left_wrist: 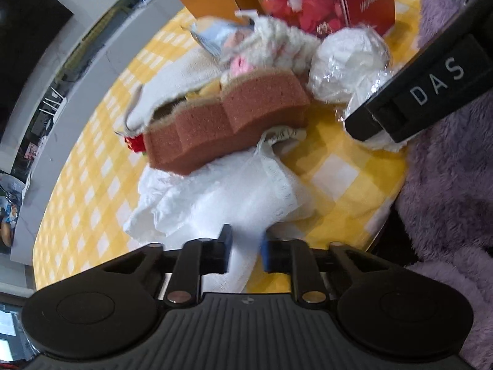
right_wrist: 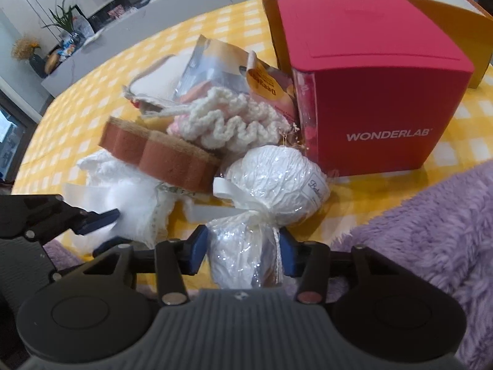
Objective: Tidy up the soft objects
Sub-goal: 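Close the left tool on the clear plastic bag while the right tool lifts the bundle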
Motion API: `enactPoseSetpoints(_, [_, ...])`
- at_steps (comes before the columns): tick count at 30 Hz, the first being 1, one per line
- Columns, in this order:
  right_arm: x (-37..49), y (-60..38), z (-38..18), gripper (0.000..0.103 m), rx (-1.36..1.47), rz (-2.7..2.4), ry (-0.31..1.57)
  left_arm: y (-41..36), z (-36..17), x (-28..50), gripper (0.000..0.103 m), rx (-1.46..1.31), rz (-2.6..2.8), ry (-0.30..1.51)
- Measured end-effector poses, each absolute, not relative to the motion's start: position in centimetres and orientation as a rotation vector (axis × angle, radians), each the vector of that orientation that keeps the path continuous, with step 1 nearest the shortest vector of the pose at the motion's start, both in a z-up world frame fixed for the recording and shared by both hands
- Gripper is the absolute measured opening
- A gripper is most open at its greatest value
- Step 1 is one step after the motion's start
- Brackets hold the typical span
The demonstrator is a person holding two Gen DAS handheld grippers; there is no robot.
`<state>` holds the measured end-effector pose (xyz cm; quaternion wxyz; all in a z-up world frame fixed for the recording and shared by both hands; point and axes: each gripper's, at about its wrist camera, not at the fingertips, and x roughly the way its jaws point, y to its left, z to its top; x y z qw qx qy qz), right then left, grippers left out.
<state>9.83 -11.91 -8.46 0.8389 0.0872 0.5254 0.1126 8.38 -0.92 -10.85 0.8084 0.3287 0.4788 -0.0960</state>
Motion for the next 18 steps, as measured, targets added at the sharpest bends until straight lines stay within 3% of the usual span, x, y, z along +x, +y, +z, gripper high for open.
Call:
enactPoseSetpoints(5, [8.9, -12.2, -7.7, 0.048, 0.182, 0.267, 1.078, -0.9, -9.0, 7.2, 0.003, 0.641, -0.199, 0.941])
enactPoseSetpoints(18, [5.9, -13.9, -4.2, 0.047, 0.206, 0.314, 0.96, -0.4, -3.4, 5.2, 0.002, 0.516, -0.156, 0.823])
